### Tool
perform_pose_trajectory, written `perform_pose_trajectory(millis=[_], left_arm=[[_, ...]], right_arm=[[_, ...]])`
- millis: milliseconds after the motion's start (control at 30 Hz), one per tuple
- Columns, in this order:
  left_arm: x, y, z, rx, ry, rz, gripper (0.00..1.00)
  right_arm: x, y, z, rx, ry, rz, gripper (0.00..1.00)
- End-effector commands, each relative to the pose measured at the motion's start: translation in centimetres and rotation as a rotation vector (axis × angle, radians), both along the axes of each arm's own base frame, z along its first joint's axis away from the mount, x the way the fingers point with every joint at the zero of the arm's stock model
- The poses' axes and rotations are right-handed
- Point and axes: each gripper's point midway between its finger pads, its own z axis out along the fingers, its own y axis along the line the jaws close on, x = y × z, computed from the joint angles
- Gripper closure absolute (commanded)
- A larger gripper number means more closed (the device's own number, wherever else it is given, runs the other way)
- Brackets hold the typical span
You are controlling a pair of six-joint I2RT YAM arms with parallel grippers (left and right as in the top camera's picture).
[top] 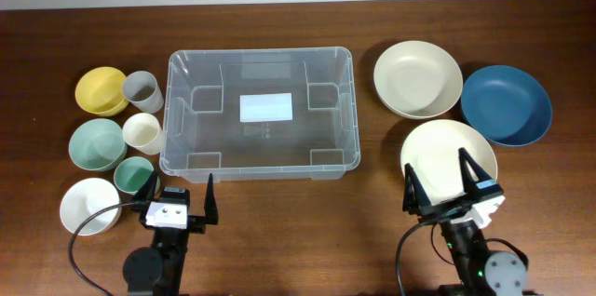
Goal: Pack container
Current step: 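Move the right gripper toward the cream plate on the right, then lower the right gripper onto the rim of the front cream plate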
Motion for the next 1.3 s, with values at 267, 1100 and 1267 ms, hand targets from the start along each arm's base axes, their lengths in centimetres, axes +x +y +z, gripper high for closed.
perform_pose_trajectory(millis=[267, 1100, 1267], left_arm=[[0.0, 0.4, -0.1, 0.014, 0.0, 0.019, 0.0], [0.0, 0.4, -0.1, 0.014, 0.0, 0.019, 0.0], [0.0, 0.4, -0.1, 0.014, 0.0, 0.019, 0.0]], right_arm=[[-3.8, -6.0, 6.1, 0.09, 0.376, -0.35, 0.01], [-5.2, -11.6, -3.9, 0.528, 0.989, -0.953, 0.01], [-3.6, -11.7, -7.4, 0.562, 1.144, -1.055, 0.01]])
